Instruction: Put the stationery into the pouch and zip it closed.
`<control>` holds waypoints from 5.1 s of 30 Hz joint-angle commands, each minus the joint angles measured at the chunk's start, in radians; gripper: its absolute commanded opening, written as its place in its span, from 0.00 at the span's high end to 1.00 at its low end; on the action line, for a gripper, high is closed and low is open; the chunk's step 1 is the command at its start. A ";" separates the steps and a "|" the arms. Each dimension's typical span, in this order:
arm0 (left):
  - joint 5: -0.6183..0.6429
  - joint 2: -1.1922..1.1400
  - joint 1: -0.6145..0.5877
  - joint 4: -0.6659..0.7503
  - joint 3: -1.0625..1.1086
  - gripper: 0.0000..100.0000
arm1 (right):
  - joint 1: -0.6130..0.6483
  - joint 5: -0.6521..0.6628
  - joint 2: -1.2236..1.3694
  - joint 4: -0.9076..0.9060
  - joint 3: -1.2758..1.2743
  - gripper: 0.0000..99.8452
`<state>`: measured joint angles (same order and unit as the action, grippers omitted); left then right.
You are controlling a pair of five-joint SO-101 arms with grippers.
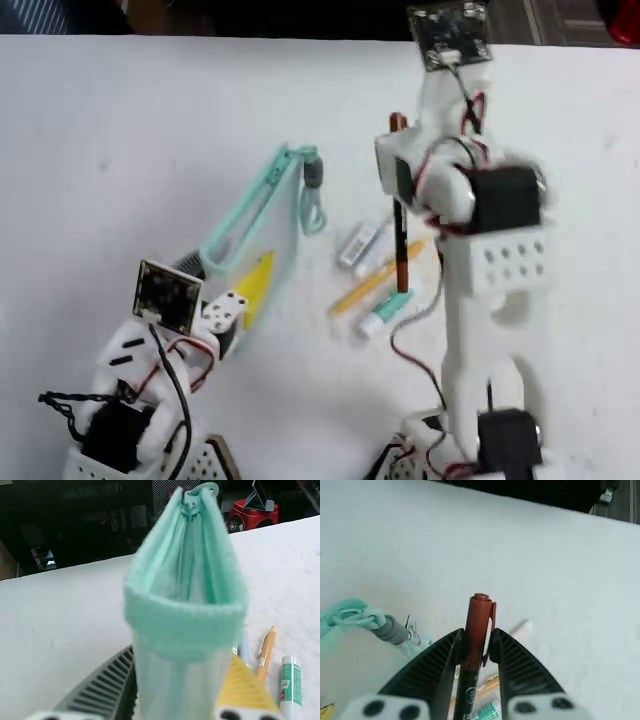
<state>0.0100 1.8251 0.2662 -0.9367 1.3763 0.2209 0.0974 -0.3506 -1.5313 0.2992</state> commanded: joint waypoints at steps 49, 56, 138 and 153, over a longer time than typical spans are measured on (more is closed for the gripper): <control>0.031 0.005 0.001 -0.003 -0.002 0.78 | 0.578 0.014 -0.512 0.995 -0.486 0.98; 0.031 0.005 0.001 -0.002 -0.002 0.78 | 0.618 0.014 -0.372 0.951 -0.437 0.98; 0.031 0.005 -0.007 0.002 0.015 0.79 | -0.150 -0.433 0.802 0.633 -0.227 0.82; 0.031 0.005 -0.007 0.002 0.015 0.79 | -0.148 -0.423 0.903 0.644 -0.169 0.91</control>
<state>0.0299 1.8205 0.2662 -0.9383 1.3993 0.0598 -0.3276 0.5317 -0.8838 0.0568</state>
